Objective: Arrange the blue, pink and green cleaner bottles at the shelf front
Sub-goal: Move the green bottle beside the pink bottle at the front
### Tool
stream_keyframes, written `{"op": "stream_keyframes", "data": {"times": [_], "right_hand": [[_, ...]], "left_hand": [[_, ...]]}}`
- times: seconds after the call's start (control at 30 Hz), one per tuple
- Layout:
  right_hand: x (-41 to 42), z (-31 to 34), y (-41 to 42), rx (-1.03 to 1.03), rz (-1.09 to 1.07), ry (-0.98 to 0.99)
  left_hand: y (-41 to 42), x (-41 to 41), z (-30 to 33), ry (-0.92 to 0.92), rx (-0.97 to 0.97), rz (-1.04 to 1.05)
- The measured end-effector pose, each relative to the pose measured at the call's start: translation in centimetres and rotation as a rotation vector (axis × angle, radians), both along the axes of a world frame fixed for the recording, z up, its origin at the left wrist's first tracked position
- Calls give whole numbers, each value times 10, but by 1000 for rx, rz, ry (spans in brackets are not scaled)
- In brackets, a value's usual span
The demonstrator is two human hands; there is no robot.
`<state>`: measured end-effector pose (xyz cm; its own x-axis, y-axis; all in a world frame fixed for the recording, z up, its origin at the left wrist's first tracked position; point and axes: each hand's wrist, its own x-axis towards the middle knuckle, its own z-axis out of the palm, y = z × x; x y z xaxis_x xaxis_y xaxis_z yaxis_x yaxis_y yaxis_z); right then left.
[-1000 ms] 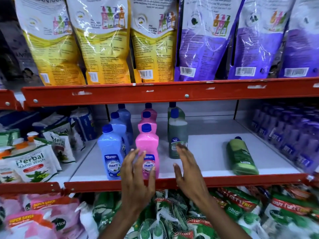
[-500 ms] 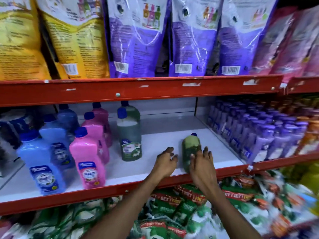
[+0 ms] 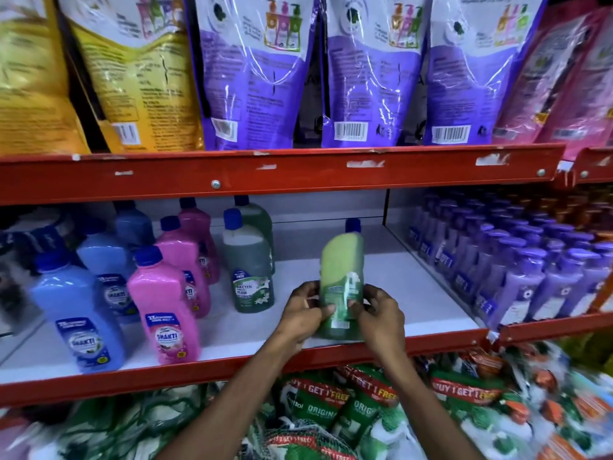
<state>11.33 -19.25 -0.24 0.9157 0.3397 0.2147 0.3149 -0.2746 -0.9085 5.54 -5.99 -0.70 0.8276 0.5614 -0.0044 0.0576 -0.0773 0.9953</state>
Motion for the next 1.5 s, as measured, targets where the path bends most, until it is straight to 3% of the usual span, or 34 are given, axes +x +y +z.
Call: {"op": "stream_keyframes", "data": {"times": [0.2, 0.5, 0.6, 0.8, 0.97, 1.2, 1.5], "right_hand": [[-46, -7, 40, 121, 135, -70], [-63, -10, 81, 16, 152, -224], [-55, -10, 83, -18, 213, -146], [-50, -12, 72, 0, 443, -25], [-52, -9, 75, 7, 406, -152], [-53, -10, 80, 14, 412, -130], [-64, -18, 74, 35, 423, -101]], "left_hand": [[30, -69, -5, -107, 216, 131], [51, -108, -10, -14, 373, 204], [52, -111, -10, 75, 464, 150], [59, -110, -13, 40, 413, 190], [48, -113, -13, -28, 491, 263], [37, -118, -22, -78, 578, 405], [38, -133, -26, -86, 616, 392]]}}
